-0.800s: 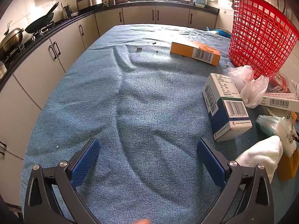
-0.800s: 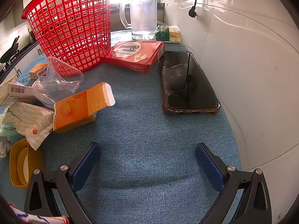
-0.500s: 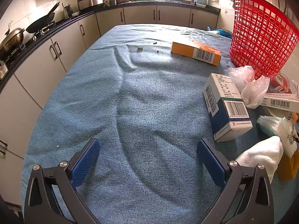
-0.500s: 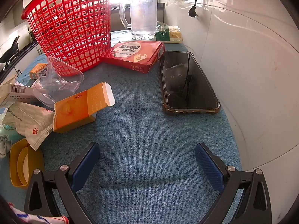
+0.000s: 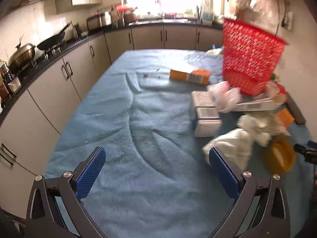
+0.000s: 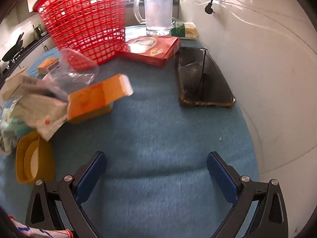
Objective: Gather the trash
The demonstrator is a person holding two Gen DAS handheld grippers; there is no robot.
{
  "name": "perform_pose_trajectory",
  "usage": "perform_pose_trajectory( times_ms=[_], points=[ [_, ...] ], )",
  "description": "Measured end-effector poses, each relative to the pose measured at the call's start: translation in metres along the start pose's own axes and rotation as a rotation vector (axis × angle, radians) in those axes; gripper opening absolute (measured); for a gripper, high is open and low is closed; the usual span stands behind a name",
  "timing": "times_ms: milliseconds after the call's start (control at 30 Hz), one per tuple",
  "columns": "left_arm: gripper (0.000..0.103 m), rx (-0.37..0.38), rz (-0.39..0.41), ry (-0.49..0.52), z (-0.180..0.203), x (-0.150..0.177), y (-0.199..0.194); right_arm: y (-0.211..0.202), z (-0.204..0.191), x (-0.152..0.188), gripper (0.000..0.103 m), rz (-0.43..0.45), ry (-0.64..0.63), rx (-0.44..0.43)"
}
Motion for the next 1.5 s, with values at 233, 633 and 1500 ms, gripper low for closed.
perform_pose_trajectory(
  times_ms=[233, 633, 1500],
  points=[
    [0.103, -0.058, 0.082, 0.005, 0.011, 0.005, -0.042, -0.043, -0.006, 0.040, 0.103, 0.006, 0.063, -0.122],
    [0.103, -0.107, 0.185, -0.060, 0.009, 0.020, -0.094, -0.136, -0.041, 0.081, 0.103, 0.347, 0.079, -0.169],
    [0.103, -0.212, 0.286, -0.006, 0.026, 0.043, -0.129, -0.188, -0.051, 0.115, 0.103, 0.619, 0.071, -0.162]
  ],
)
Point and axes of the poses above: each gripper's, at about its wrist camera, not at the fingertips, and y roughly the way its jaws point, z to its right, x to its underside, the point moved 3 cm from there along y, roughly the way its jaws point, and after that the axes turned 14 degrees about y, right-handed, at the moved point
